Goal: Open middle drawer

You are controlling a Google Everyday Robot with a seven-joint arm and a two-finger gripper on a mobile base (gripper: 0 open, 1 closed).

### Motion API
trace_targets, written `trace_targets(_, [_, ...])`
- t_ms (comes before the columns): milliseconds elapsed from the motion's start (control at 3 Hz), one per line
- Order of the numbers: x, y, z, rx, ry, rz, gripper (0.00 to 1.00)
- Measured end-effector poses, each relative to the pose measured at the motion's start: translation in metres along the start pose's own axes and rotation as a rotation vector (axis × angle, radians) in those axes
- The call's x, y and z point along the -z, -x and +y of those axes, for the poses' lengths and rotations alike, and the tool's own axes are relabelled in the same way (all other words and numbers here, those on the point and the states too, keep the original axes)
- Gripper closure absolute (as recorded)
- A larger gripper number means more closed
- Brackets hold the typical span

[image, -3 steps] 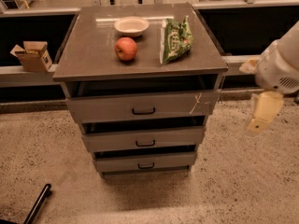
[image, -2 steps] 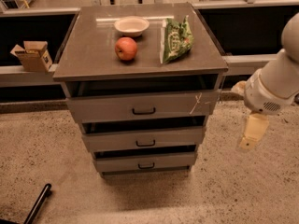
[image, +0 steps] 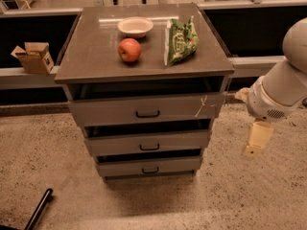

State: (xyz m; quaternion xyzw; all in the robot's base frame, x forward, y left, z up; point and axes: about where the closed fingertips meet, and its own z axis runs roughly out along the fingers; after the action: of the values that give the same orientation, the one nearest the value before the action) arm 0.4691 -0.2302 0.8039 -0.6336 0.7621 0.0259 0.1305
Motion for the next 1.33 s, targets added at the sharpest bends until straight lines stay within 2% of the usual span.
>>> trace_targets(333, [-0.045,0.004,-0.013,0.029,0.0,-0.02,0.0])
trace_targets(667, [-0.143,0.007,-0.052,0.007,-0.017,-0.053,0.0])
trace_targets(1000, [-0.143,0.007,-0.052,0.007,-0.017,-0.053,0.0])
trace_targets(1333, [-0.161,0.008,-0.054,0.015,0.021,-0.099,0.0])
